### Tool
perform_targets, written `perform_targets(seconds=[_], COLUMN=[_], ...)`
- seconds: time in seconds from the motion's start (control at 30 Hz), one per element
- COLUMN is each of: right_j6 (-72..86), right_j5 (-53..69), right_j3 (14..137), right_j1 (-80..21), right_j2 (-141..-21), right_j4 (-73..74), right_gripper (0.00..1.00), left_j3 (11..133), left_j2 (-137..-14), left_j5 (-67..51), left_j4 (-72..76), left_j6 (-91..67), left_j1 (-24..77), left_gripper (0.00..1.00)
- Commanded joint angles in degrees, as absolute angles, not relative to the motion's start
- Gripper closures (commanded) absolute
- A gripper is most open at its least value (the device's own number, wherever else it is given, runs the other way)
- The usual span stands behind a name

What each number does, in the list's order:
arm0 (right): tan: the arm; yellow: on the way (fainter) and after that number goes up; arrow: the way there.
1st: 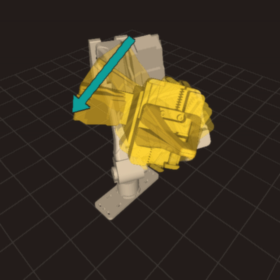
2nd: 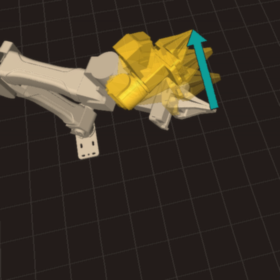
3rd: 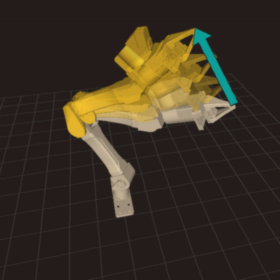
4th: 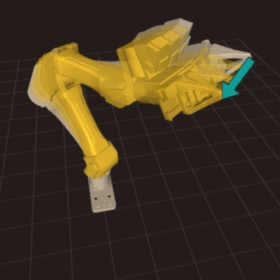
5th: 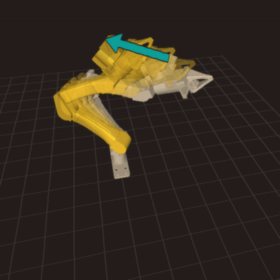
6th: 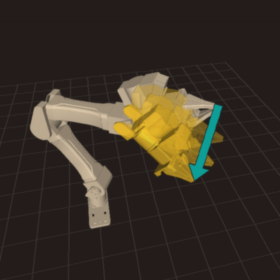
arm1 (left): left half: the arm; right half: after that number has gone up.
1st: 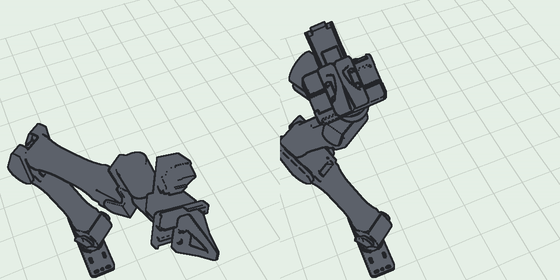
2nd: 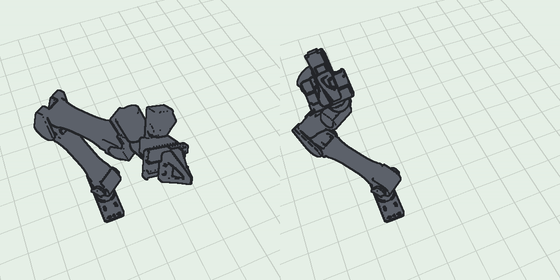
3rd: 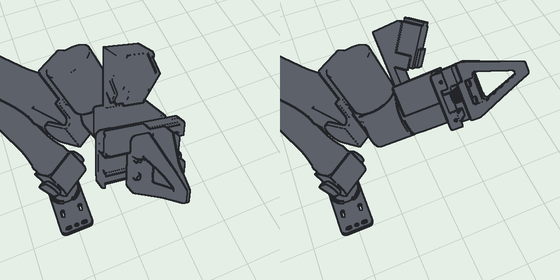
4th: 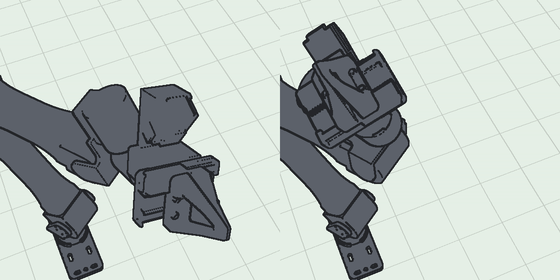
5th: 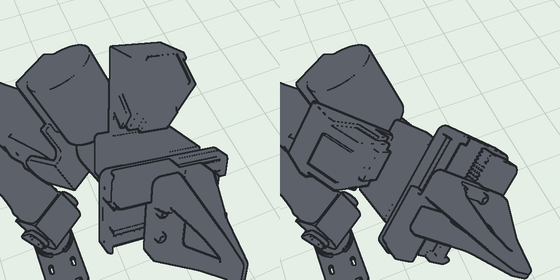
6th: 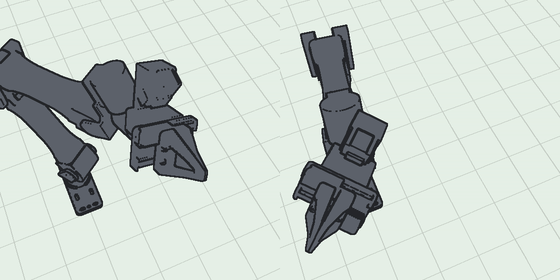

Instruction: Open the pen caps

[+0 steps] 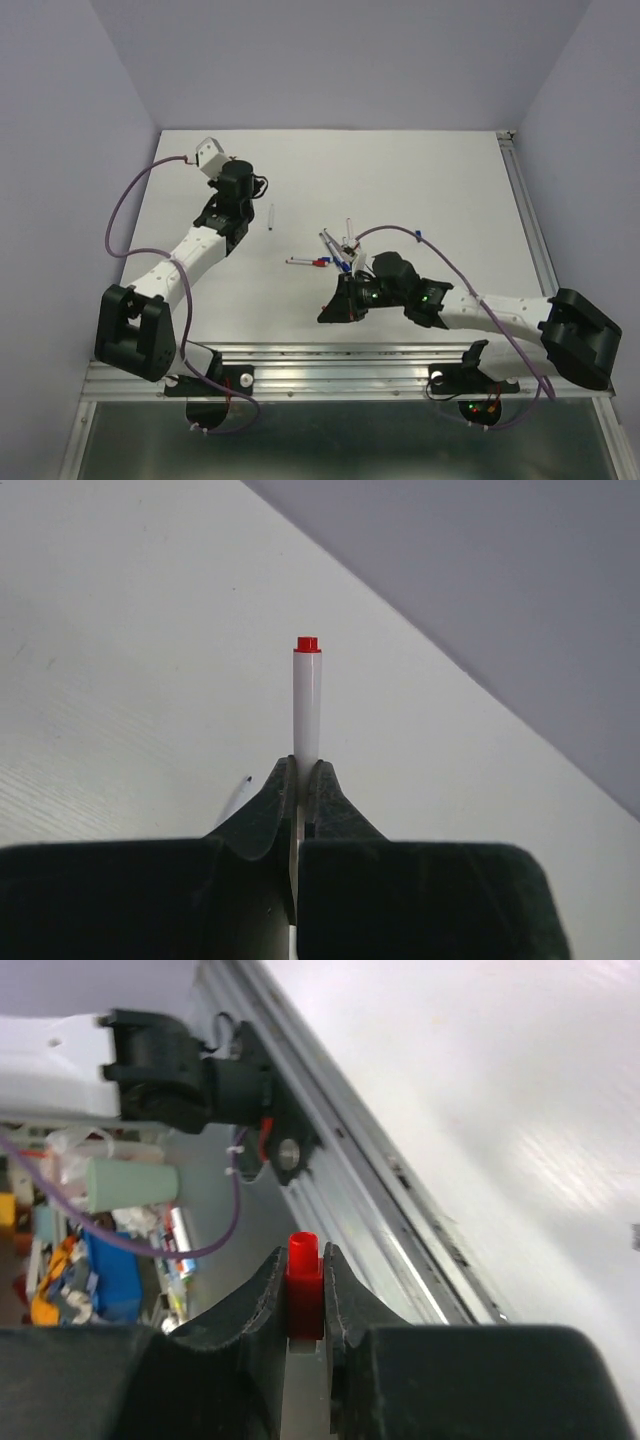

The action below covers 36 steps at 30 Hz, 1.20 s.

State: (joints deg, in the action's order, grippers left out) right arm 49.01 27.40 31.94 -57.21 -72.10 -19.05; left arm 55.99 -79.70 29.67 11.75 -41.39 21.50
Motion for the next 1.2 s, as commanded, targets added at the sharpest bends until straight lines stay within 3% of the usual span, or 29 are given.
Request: perform_targets(seconds=[0.0, 0.1, 0.2, 0.3, 0.63, 1.17], right_j6=[45.4, 43.2, 37.2, 34.9, 29.3, 30.2], right_j5=[19.4, 16.1, -7.5, -16.3, -23.7, -29.5], right_j3=[37.1, 38.8, 43.9, 48.0, 56.2, 58.4], right_j1=[-54.0, -46.3, -43.8, -41.8, -31.6, -29.0], right_j2=[-72.0, -72.2, -74.8, -78.9, -91.7, -99.8], right_j4=[-7.0, -1.6, 9.3, 14.6, 15.4, 19.9], right_gripper=[0.99, 0.99, 0.99, 0.99, 0.95, 0.73], left_j3=[53.2, 50.0, 46.1, 44.0, 44.2, 46.8], left_j2=[-74.8, -73.0, -71.2, -71.2, -76.4, -83.5], left_j5=[25.1, 21.0, 17.2, 15.6, 12.9, 13.6], left_j4=[11.9, 9.4, 9.1, 9.1, 7.9, 8.1], left_j6=[-32.2, -28.1, -26.3, -24.9, -26.1, -23.2], left_j1=[20.8, 20.8, 20.8, 20.8, 20.8, 20.8], left_gripper=[1.00, 1.00, 1.00, 1.00, 1.00, 1.00])
